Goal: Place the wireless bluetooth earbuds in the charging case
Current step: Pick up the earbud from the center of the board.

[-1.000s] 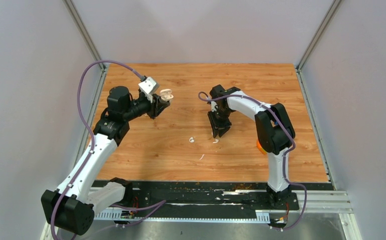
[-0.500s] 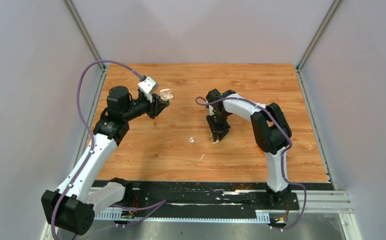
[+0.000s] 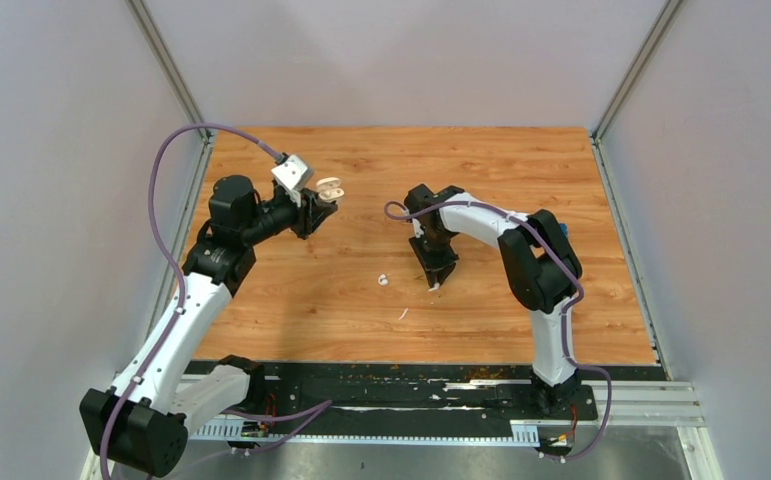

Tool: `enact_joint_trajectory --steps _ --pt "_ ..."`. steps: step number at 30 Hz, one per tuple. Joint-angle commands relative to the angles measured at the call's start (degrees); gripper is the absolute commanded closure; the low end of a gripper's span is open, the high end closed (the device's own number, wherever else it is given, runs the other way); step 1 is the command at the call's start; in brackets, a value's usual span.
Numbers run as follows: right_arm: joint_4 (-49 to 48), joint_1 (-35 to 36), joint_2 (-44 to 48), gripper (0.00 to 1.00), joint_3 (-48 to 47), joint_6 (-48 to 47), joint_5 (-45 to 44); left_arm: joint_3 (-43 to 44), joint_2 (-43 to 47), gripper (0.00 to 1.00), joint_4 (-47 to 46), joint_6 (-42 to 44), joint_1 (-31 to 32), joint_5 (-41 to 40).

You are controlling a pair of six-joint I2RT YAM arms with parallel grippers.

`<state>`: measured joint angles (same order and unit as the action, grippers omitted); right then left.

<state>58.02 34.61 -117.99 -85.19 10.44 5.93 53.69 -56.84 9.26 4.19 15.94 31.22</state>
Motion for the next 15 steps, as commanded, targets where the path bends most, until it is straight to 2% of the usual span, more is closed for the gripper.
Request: enact_joint_trajectory --steps 1,12,15 --pt "-0.53 1.53 -1.16 0.73 2.53 -1.01 -5.59 -1.14 1.23 1.0 -3.27 -1.32 -0.48 0.92" --pt "-0.8 2.06 -0.89 0.75 5.97 -1.8 -5.86 -2.25 2.19 1.0 -3.8 -1.64 -0.63 0.89" --pt "-2.85 2.05 -1.0 0.83 6.33 -3.41 -5.51 -2.36 2.15 1.0 -4.02 -1.94 -0.82 0.86"
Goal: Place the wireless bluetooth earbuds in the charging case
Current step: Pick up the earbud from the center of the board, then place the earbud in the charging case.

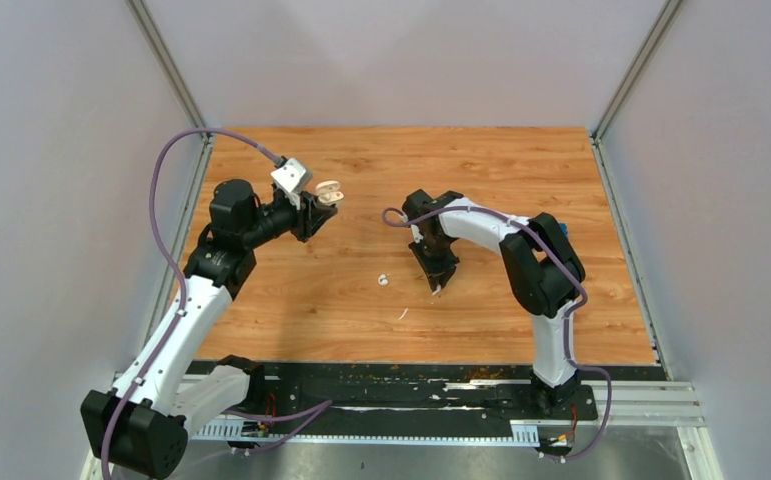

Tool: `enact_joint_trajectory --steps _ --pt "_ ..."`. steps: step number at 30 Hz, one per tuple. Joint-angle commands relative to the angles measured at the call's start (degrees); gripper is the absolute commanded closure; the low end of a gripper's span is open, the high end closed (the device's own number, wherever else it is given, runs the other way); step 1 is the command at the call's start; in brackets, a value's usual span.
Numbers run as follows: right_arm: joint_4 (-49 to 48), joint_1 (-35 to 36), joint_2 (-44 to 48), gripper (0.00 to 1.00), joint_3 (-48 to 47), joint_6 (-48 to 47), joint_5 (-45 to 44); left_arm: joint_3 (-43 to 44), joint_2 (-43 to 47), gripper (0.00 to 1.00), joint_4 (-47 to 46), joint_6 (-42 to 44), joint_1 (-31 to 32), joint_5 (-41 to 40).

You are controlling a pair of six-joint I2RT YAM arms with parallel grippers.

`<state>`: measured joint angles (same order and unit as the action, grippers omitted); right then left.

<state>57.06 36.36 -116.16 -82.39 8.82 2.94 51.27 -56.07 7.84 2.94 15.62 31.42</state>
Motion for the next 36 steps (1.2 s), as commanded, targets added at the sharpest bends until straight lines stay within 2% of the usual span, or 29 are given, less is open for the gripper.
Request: enact_joint_trajectory --steps 1,6,10,21,24,29,32,36 --pt "-2.35 0.29 -2.89 0.85 3.55 -2.15 -2.79 0.06 1.36 1.0 -2.68 -0.76 -0.5 0.66" --pt "-2.48 0.29 -0.57 0.93 1.62 -3.84 -2.88 0.13 0.94 1.0 -2.83 -0.58 -0.59 0.58" --pt "-2.74 0.29 6.04 0.99 -0.71 -6.36 -1.67 -0.26 0.2 1.0 -3.79 -0.7 -0.59 1.0" --pt "-1.09 0.36 30.07 1.0 0.56 -15.72 4.37 -1.57 -6.51 1.0 -12.51 -2.72 -0.51 3.68" --pt "-2.81 0.3 34.73 1.0 -0.74 -16.13 6.92 -3.18 -8.46 1.0 -16.08 -4.33 -0.43 9.24" --pt "-16.39 2.39 42.94 1.0 1.54 -24.53 9.31 -4.55 -10.59 1.0 -19.85 -7.69 2.5 19.52" --pt "-28.38 4.47 48.33 1.0 5.24 -31.88 9.56 -4.51 -10.68 1.0 -19.81 -8.3 5.43 22.32" --pt "-41.9 9.31 51.12 1.0 9.04 -41.66 7.24 -4.43 -10.47 1.0 -21.17 -8.49 8.59 24.02"
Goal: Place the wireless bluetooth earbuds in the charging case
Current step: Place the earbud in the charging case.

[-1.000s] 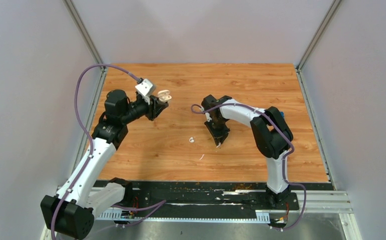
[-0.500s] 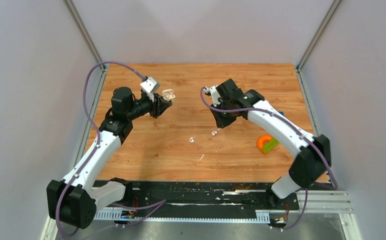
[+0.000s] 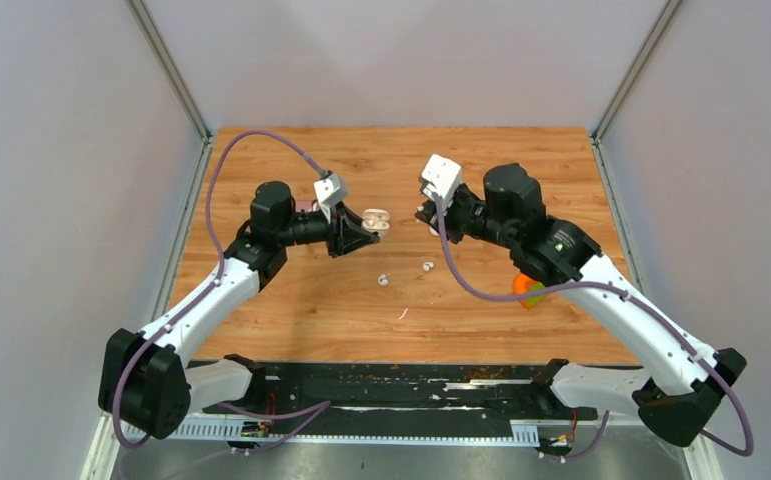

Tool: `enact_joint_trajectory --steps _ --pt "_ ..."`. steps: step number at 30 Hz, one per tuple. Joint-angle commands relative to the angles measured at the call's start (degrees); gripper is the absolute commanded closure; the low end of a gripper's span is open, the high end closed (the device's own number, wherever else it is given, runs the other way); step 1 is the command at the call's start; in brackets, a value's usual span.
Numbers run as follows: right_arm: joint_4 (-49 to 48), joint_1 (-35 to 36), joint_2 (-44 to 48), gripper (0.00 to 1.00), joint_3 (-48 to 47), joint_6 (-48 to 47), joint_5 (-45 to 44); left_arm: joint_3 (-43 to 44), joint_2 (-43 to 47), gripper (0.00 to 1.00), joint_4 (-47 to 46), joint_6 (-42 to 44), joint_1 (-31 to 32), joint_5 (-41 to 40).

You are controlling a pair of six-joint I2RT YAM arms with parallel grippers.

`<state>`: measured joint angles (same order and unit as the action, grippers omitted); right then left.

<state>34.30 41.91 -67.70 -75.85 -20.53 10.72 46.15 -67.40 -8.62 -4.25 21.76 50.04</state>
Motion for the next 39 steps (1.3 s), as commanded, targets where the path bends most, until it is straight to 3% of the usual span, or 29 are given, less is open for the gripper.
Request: enact_joint_trajectory --steps 1,10,39 --pt "-20.98 4.88 2.93 1.0 3.0 -14.35 -0.56 0.76 0.76 1.0 -5.06 -1.41 2.83 5.49" --pt "-31.19 11.97 5.05 1.0 9.96 -28.72 -0.73 2.69 2.1 1.0 -9.35 -5.04 3.47 6.0" --pt "-32.36 12.59 4.52 1.0 15.07 -33.25 -5.11 1.88 3.58 1.0 -17.26 -12.89 3.37 4.51"
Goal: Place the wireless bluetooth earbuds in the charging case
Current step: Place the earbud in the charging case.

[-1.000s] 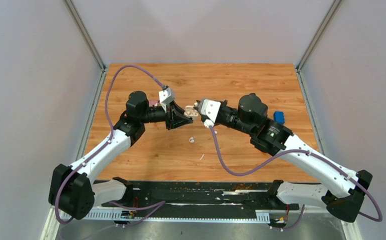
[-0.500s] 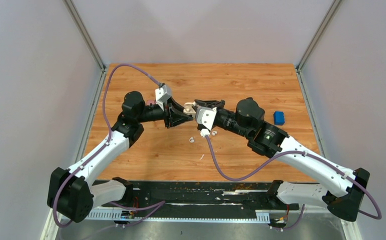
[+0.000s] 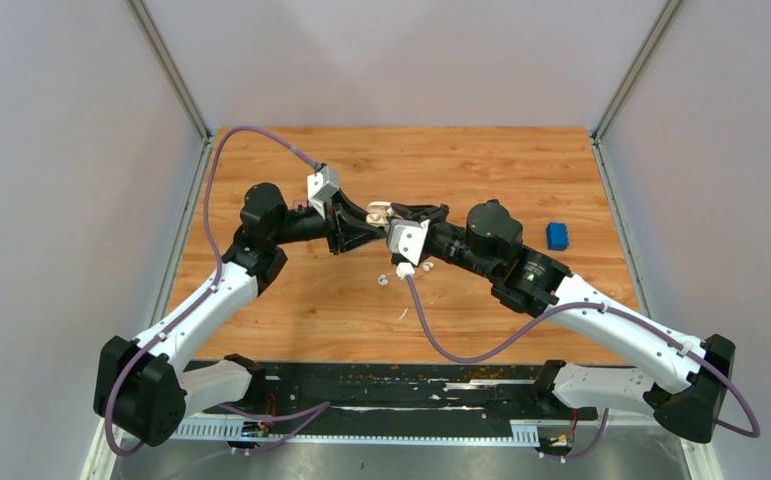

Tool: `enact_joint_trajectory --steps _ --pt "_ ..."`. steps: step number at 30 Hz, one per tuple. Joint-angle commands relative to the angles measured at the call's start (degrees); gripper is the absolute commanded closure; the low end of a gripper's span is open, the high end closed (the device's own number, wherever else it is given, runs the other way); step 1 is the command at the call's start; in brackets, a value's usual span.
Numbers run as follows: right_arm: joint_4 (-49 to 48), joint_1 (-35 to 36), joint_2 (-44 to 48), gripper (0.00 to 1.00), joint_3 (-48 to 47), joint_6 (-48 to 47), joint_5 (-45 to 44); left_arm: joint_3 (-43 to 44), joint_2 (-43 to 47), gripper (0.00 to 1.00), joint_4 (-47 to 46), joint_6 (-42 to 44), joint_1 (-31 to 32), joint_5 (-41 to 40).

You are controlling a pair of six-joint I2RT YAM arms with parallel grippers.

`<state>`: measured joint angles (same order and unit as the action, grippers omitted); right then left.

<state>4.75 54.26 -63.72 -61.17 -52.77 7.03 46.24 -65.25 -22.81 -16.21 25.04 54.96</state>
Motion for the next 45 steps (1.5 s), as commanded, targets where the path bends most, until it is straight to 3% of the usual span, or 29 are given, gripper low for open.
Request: enact_joint_trajectory --steps 1,27,30,37,45 --pt "-3.24 0.23 0.41 1.0 0.51 -0.95 -2.16 1.77 1.48 1.0 -3.11 -0.93 0.1 -0.45" --pt "2.17 0.23 -1.53 0.95 -0.54 -4.97 1.57 1.4 1.35 1.0 -3.55 -0.56 0.01 -1.52" --pt "3.63 0.28 -2.06 0.83 -1.3 -4.55 1.78 1.16 1.35 1.0 -3.81 -0.58 0.06 -1.81" --pt "8.67 0.24 -2.09 0.66 -3.79 -2.89 3.31 0.61 1.48 1.0 -5.01 -0.67 -0.68 -2.98" --pt "10.88 0.24 -2.75 0.56 -5.62 -1.47 3.51 -0.01 1.86 1.0 -5.55 -0.87 -0.87 -2.91"
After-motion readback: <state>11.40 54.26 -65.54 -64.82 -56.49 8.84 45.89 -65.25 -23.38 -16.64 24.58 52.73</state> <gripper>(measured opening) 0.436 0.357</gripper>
